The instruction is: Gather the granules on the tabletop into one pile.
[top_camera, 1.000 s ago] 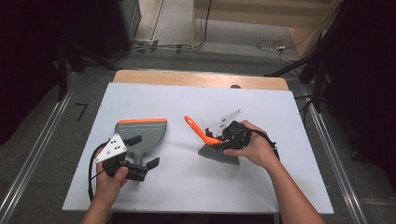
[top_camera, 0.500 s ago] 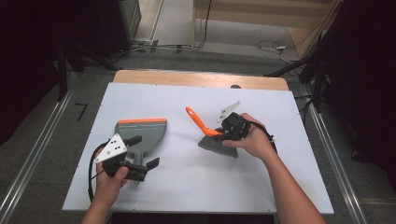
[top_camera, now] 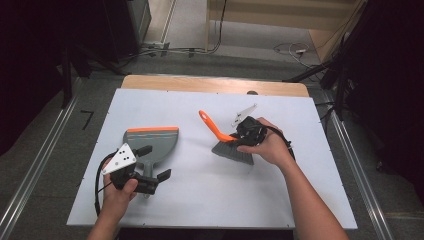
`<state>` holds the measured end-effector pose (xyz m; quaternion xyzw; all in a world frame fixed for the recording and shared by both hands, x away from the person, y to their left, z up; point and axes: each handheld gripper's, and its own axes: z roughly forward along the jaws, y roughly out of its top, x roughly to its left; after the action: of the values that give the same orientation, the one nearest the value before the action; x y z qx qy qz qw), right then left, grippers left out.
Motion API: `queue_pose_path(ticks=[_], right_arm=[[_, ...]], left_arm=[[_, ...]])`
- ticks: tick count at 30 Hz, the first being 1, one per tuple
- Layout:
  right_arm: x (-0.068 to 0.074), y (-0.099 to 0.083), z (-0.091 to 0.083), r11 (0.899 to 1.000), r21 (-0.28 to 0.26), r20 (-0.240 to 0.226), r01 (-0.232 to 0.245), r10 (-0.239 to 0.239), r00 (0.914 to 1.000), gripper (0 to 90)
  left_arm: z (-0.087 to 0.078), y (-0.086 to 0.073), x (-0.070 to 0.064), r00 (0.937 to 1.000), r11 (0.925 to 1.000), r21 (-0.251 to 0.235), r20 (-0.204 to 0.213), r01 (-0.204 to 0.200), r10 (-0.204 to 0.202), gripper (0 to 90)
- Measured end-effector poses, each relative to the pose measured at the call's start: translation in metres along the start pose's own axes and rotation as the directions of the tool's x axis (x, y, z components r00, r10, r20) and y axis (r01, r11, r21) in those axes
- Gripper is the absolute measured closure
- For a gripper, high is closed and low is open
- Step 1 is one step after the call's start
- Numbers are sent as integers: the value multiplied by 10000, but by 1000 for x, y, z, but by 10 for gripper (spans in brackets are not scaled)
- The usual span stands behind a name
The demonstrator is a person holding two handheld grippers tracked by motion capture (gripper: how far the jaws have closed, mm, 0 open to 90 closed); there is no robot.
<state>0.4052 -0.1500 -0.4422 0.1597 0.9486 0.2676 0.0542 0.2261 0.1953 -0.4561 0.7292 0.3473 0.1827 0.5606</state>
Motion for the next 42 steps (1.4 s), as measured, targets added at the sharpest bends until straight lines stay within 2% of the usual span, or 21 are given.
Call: queue_pose_path(ticks=[5,12,17,20,21,28,33,37,40,42], right_arm=[[-1,2,1,9999,-4,18,165,-165,9999,677],[0,3,-2,10000,18,80,45,-45,10000,679],[2,3,-6,9997,92,54,227,-227,9997,684],[3,3,-11,9998,6,137,196,-196,9997,685],[3,4,-14,10000,-8,213,53,-53,9998,685],[6,8,-30,9991,-374,369,194,-180,9992,686],[13,9,-38,9986,-529,383,-65,85,9992,686],[22,10,-36,9969,-659,-91,-428,423,9991,686],[32,12,-25,9980,-394,-679,-498,471,9966,686],[37,13,-15,9981,-114,-1130,-604,587,9919,686]], left_arm=[[0,0,1,10000,10000,1,17,33,-33,0],[0,0,1,10000,10000,15,24,12,-12,0],[0,0,1,10000,10000,26,18,8,-8,0],[0,0,1,10000,10000,9,30,7,-7,0],[0,0,1,10000,10000,11,32,6,-6,0],[0,0,0,10000,10000,-4,36,-2,2,0],[0,0,0,10000,10000,4,32,-9,9,0],[0,1,0,10000,10000,23,30,-36,36,0],[1,1,-1,10000,10000,24,40,-54,54,0],[1,1,-2,10000,10000,22,34,-53,53,0]])
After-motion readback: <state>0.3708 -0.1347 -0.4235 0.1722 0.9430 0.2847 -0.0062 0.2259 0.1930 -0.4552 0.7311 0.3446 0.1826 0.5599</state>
